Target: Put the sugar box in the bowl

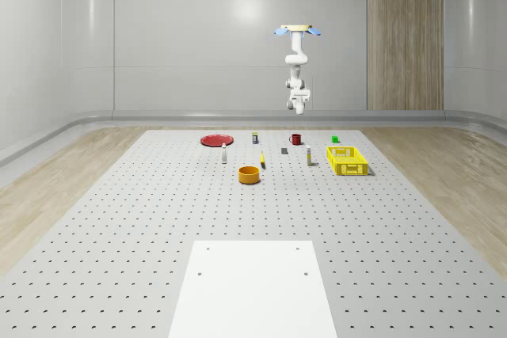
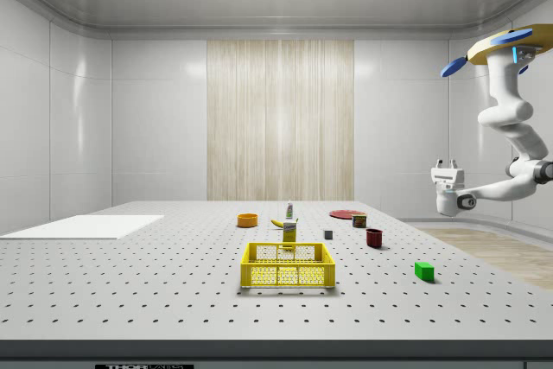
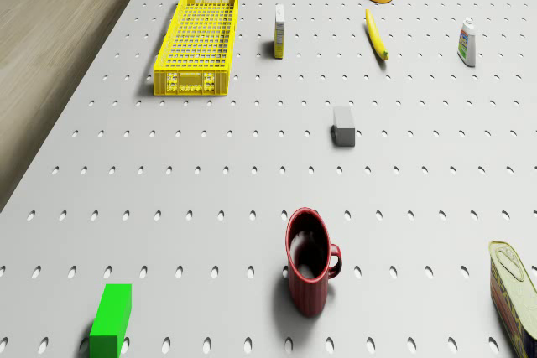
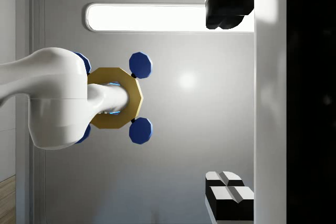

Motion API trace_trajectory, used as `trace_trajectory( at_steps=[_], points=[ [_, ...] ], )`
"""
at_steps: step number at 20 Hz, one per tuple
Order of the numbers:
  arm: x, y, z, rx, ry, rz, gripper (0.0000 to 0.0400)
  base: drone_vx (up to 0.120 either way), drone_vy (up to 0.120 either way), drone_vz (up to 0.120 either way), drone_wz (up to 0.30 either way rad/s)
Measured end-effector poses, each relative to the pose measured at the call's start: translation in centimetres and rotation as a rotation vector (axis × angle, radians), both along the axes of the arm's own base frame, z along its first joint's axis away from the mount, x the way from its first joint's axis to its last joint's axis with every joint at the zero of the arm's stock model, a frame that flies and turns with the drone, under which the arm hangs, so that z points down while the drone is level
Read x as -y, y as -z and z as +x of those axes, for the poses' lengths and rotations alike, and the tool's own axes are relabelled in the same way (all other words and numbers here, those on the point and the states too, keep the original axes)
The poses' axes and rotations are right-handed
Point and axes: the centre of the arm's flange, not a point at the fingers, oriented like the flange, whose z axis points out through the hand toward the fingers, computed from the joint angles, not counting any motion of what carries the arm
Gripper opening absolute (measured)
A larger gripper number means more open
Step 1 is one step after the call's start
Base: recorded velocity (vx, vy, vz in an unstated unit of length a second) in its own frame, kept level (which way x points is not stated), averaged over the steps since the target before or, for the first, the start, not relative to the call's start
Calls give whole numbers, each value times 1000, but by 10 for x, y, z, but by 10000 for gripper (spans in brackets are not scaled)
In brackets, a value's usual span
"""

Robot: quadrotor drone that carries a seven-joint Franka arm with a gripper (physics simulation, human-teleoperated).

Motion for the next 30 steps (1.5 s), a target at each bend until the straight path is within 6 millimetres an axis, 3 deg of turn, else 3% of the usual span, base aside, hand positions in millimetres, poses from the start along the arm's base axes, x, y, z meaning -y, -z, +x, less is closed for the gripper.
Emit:
trace_trajectory(
  at_steps=[19, 30],
  points=[
    [0, -5, -1, 15, 0, -2, 400, 0, 0, 0, 0],
    [-1, -5, -2, 23, 0, -12, 400, 120, 0, 0, 0]
  ],
)
